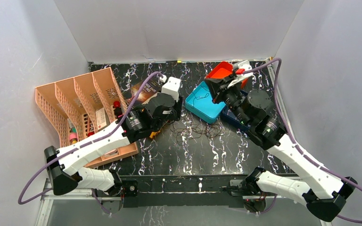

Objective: Untangle the cables

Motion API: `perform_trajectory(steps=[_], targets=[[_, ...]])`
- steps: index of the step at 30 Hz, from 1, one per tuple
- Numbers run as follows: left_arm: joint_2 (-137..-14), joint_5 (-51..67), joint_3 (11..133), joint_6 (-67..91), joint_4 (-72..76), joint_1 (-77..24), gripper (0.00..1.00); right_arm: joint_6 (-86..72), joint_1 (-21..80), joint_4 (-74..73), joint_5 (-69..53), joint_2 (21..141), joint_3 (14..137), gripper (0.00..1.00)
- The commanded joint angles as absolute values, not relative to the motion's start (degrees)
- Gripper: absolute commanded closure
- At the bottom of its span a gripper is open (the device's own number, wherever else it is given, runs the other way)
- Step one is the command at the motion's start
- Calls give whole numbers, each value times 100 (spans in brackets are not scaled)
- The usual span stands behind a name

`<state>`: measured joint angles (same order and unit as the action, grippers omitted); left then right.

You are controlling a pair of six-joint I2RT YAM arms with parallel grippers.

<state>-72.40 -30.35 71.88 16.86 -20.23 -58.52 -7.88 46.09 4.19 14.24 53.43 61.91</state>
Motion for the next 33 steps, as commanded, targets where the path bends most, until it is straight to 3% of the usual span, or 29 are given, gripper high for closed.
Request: perform_trajectory(steps=[1,14,20,25,33], targets=[[-6935,-2946,7194,1916,-1529,-5857,53,-929,4585,-12,2080,5371,6579,100],[-6354,-2885,6493,2172,-1585,-5854,31,-657,4448,-74,3498,5852,6733,100],[-6043,-2818,6001,2504,-1674,-5856,20,-1050,3694,-280,2895,6218,6965,100],[-5885,-2676,5570,2760,-1556,-5854,3,-1247,3088,-308,2388,6549,7127,100],[-5740,-2567,5279,2821,-1306,-5854,2,-1370,2577,-165,1978,6988,7206,100]])
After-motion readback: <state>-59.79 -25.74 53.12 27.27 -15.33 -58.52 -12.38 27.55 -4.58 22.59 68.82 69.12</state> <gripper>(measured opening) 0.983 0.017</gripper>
